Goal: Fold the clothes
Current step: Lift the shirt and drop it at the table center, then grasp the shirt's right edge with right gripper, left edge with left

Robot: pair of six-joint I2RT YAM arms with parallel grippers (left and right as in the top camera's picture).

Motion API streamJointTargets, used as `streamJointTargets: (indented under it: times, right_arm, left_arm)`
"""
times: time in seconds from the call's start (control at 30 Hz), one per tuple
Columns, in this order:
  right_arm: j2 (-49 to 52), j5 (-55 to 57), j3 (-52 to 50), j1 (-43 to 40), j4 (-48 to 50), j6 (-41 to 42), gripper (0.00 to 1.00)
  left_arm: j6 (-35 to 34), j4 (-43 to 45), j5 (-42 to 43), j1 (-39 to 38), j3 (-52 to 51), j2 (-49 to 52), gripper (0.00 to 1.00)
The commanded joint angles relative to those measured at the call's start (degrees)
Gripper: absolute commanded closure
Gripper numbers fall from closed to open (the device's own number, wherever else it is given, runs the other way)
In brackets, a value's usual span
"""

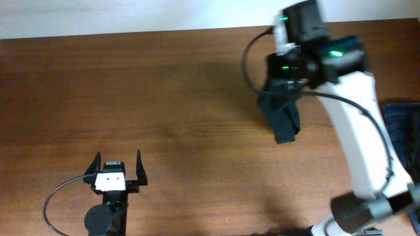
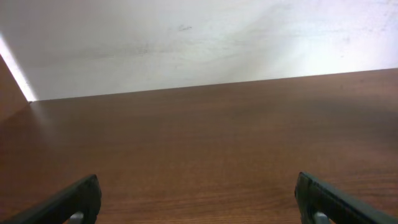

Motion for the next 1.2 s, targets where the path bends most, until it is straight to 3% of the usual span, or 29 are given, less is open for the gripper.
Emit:
streamJointTargets:
  times: [0.0, 0.03, 0.07, 0.13, 0.2, 0.27, 0.37, 0.57, 0.87, 0.97, 1.03, 1.1, 1.17]
  right_arm:
    - [6.8, -5.7, 0.6, 5.0, 1.6, 0.9, 0.96]
    - [8.4, -7.6, 0.6, 6.3, 2.4, 0.8, 0.96]
    - [9.9, -9.3, 0.6, 7.6, 3.3, 0.9, 0.89]
    - [12.6, -11.2, 0.6, 10.3, 4.9, 0.8, 0.63]
    - [14.3, -11.0, 0.6, 12.7, 6.5, 0.5, 0.53]
    - [14.5, -11.0, 0.6, 14.4, 7.8, -0.8, 0.33]
    - [13.1, -10.9, 1.7, 15.3, 8.6, -1.8, 0.19]
    - [8.8, -7.4, 5.4, 11.0, 2.2, 2.6, 0.16]
    - [5.3, -7.8, 5.5, -3.2, -7.3, 9.5, 0.10]
    - [5.5, -8.0, 4.7, -6.8, -9.9, 10.0, 0.10]
    - [5.5, -9.6, 3.5, -8.8, -11.0, 9.9, 0.11]
    - [5.5, -11.6, 2.4, -10.2, -12.0, 9.9, 0.18]
    - [5.5, -12.1, 0.9, -11.3, -12.3, 9.9, 0.27]
  left_arm:
    - [0.7, 0.0, -0.4, -0.1, -0.3, -0.4, 0.01]
    - [0.7, 0.0, -0.4, -0.1, -0.3, -0.4, 0.01]
    - [0.7, 0.0, -0.4, -0.1, -0.3, -0.4, 0.01]
    - [0.7, 0.0, -0.4, -0.1, -0.3, -0.4, 0.01]
    - [0.7, 0.0, -0.4, -0.1, -0.3, -0.4, 0.01]
    - [0.7, 0.0, -0.4, -0.1, -0.3, -0.4, 0.01]
    - [0.7, 0.0, -0.4, -0.1, -0.3, -0.4, 0.01]
    - [0.7, 0.0, -0.4, -0.1, -0.3, -0.4, 0.01]
    - [0.7, 0.0, 0.3, -0.1, -0.3, -0.4, 0.01]
    - [0.7, 1.3, 6.1, -0.1, -0.3, -0.4, 0.01]
    - [0.7, 4.3, 14.9, -0.1, -0.3, -0.4, 0.01]
    - [0.7, 7.1, 25.6, -0.1, -0.3, -0.4, 0.01]
    - [-2.0, 7.2, 29.8, -0.1, 0.4, 0.0, 0.01]
